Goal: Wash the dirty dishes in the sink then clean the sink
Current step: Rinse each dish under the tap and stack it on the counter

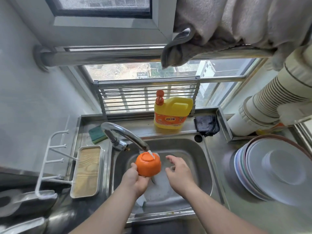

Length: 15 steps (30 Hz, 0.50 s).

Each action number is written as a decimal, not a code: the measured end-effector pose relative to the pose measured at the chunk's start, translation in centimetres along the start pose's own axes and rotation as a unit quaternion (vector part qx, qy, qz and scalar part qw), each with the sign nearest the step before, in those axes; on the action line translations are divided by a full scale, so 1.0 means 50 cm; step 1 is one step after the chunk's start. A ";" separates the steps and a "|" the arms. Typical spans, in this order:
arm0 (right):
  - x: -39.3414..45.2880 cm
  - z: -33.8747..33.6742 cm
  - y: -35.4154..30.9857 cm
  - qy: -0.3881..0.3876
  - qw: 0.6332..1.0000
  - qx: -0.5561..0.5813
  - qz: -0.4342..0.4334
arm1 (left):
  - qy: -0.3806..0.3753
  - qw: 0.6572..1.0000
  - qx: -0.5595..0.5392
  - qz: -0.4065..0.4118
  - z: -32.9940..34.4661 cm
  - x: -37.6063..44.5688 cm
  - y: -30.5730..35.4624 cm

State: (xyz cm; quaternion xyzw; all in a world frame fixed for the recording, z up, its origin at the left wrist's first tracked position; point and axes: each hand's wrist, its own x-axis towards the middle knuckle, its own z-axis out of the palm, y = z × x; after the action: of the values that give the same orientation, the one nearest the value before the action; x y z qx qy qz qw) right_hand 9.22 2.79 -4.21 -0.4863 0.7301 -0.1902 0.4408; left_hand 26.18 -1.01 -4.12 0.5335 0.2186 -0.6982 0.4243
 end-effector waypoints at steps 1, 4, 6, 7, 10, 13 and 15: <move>0.003 0.005 -0.008 -0.005 0.998 0.047 0.037 | 0.004 1.000 -0.011 0.002 0.006 -0.001 0.000; 0.011 0.015 -0.047 -0.063 0.945 0.266 0.176 | 0.016 1.000 -0.013 0.001 0.017 -0.004 -0.005; 0.015 0.017 -0.072 -0.093 0.898 0.366 0.224 | 0.016 1.000 0.012 -0.013 0.013 -0.006 -0.007; 0.018 0.018 -0.079 -0.089 0.881 0.401 0.235 | 0.014 0.999 0.025 -0.017 0.008 -0.009 -0.007; 0.030 0.027 -0.094 -0.062 0.842 0.467 0.261 | 0.021 0.998 0.059 -0.011 -0.017 -0.011 -0.006; 0.020 0.035 -0.117 -0.094 0.863 0.438 0.232 | 0.024 0.997 0.072 -0.022 -0.045 -0.003 -0.005; 0.014 0.041 -0.119 -0.102 0.883 0.409 0.206 | 0.006 0.996 0.090 -0.026 -0.059 0.002 -0.003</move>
State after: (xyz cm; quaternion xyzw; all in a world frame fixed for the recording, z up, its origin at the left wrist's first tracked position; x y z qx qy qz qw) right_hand 14.03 -0.22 -1.46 -0.1181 0.6222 -0.3257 0.7020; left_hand 27.71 1.27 -5.24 0.5677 0.1708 -0.7227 0.3553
